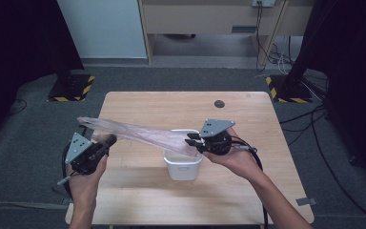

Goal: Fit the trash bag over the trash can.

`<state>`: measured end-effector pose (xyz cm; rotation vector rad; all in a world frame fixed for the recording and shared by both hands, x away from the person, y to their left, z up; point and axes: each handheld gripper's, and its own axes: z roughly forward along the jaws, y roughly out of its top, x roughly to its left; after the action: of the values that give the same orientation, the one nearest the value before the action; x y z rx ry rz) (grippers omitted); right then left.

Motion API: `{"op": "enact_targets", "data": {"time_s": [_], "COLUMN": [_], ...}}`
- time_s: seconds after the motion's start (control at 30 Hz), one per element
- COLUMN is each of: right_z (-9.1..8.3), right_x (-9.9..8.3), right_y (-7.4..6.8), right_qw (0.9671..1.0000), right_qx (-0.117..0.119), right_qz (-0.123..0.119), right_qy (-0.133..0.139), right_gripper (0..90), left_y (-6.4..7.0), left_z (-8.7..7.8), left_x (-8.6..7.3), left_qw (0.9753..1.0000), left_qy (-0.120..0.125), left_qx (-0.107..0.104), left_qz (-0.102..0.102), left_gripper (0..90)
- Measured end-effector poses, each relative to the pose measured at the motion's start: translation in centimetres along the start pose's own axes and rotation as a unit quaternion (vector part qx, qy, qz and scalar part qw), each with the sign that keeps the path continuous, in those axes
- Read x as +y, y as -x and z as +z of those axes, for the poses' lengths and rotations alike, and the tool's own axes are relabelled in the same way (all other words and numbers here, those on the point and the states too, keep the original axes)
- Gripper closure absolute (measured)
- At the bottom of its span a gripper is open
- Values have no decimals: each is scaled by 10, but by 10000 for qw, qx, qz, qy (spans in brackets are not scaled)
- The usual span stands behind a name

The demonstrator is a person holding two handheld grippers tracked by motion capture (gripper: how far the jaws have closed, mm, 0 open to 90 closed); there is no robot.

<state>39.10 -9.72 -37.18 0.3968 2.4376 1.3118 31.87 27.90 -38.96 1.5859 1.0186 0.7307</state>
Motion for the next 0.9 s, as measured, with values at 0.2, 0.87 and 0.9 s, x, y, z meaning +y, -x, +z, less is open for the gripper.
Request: {"op": "enact_targets", "data": {"time_s": [0.2,0.87,0.9], "right_z": [12,19,19], "right_x": [-1,6,8], "right_y": [-2,-10,-11], "right_qw": [9997,9999,9999], "right_qx": [75,122,132], "right_qz": [-30,-44,-37], "right_qy": [-216,-105,-70], "right_gripper": [772,731,725], "left_y": [0,51,54], "left_z": [-3,37,39], "left_x": [6,15,15], "left_qw": [10000,9973,9969], "left_qy": [30,-526,-554], "left_qx": [-74,-372,-395], "left_qz": [34,363,393], "left_gripper": [885,873,872]}}
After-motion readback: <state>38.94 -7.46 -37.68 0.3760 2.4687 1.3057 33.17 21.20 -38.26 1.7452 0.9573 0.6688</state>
